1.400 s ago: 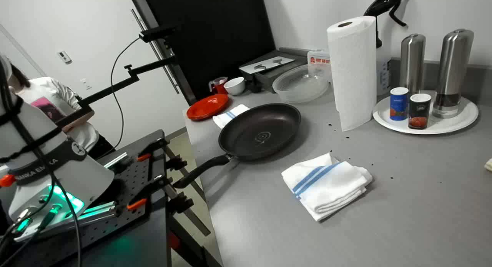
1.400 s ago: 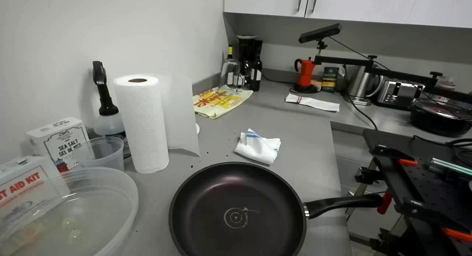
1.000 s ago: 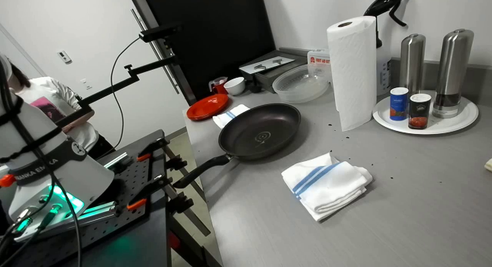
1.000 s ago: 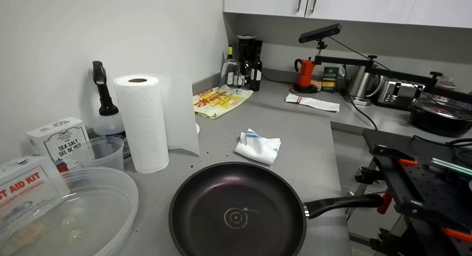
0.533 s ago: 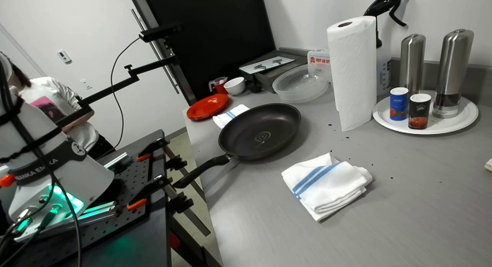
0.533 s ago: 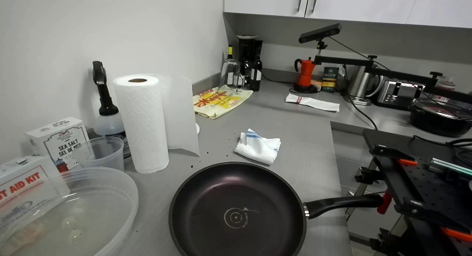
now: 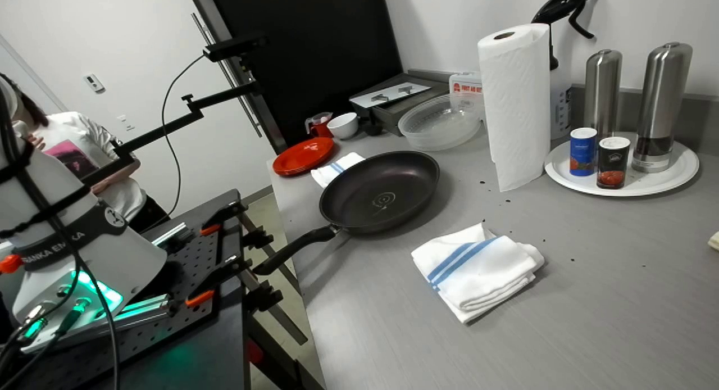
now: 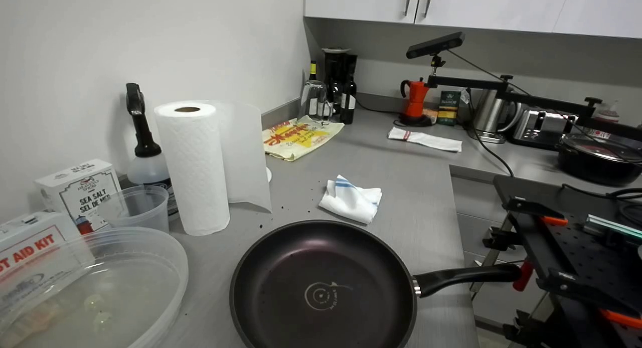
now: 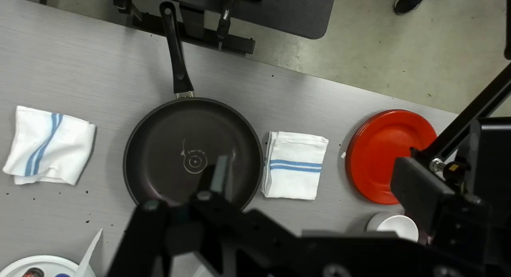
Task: Use the towel to wipe the pan
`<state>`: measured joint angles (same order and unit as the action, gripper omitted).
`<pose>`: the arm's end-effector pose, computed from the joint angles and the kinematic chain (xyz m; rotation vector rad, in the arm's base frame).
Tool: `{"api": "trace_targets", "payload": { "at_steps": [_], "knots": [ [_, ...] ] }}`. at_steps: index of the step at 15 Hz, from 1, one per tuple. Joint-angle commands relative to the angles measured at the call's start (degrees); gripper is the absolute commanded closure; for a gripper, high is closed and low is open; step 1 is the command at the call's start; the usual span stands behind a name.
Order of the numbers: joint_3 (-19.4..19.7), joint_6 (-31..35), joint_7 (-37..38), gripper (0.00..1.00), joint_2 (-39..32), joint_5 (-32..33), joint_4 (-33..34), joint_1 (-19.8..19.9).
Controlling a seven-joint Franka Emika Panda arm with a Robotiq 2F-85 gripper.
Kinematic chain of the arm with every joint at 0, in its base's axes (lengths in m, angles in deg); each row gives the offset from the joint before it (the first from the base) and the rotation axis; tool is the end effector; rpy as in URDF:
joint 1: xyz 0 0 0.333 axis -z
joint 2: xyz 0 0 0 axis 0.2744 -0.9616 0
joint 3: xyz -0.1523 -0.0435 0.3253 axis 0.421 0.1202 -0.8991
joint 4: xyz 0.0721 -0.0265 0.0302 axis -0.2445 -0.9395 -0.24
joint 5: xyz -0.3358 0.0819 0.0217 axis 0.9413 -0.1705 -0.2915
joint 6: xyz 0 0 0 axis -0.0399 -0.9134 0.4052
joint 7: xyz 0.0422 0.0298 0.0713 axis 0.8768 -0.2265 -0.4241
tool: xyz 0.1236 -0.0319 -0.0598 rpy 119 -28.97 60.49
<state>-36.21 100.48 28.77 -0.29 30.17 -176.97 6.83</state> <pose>0.3151 0.0940 0.5596 -2.9836 -0.3387 0.2662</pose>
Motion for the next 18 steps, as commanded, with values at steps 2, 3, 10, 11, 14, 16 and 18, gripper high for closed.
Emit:
{"api": "trace_targets", "payload": {
  "at_steps": [2, 3, 10, 11, 14, 16, 18],
  "knots": [
    [-0.8, -0.2, -0.3, 0.00, 0.0, -0.3, 0.2, 1.0],
    [-0.9, 0.0, -0.1, 0.00, 0.0, -0.3, 0.1, 1.0],
    [-1.2, 4.0, 0.9, 0.00, -1.5, -0.3, -1.8, 2.0],
    [-1.1, 5.5, 1.5, 0.00, -2.0, -0.6, -2.4, 2.3],
    [-0.9, 9.2, 2.9, 0.00, -4.0, -0.3, -3.9, 3.3],
    [-0.7, 12.8, 4.1, 0.00, -5.8, -0.2, -5.1, 4.2],
    [-0.6, 17.4, 5.6, 0.00, -8.0, 0.5, -6.4, 5.3]
  ]
}}
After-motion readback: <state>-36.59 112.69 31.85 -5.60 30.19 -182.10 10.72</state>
